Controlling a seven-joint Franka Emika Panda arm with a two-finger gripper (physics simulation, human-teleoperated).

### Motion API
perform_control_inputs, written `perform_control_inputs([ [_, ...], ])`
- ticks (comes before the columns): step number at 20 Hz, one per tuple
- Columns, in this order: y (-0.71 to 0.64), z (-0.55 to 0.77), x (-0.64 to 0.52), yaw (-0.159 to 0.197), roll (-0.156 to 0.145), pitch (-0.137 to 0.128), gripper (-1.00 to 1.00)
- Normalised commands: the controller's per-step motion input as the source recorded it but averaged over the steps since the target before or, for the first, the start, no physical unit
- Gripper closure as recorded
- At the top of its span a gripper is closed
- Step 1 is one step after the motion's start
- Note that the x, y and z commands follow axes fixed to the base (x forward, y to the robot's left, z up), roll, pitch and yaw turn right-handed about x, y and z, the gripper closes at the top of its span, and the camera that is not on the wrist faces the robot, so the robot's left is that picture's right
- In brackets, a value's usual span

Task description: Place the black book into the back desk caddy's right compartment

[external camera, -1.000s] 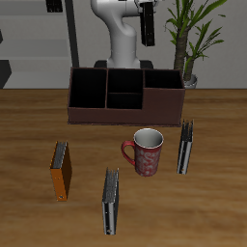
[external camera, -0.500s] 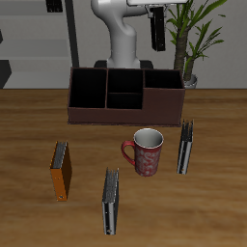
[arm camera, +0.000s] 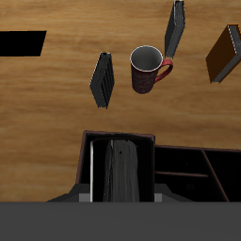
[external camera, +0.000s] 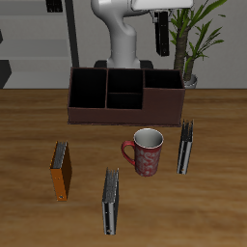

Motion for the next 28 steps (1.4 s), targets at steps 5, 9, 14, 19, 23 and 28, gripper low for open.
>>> perform_control_inputs([
  [5,0.05,-0.11,0.09,-0.026,0.008,0.015,1.0],
  [9,0.06,-0.13,0.1,-0.019,0.026,0.015,1.0],
  [14,0.07,-0.18,0.07,-0.018,0.022,0.025,1.0],
  [19,0.06,-0.17,0.01,-0.001,0.027,0.016,1.0],
  [23,-0.03,-0.18,0.06,-0.016,0.004,0.031,1.0],
  [28,0.0,-0.16,0.0,0.003,0.012,0.012,1.0],
])
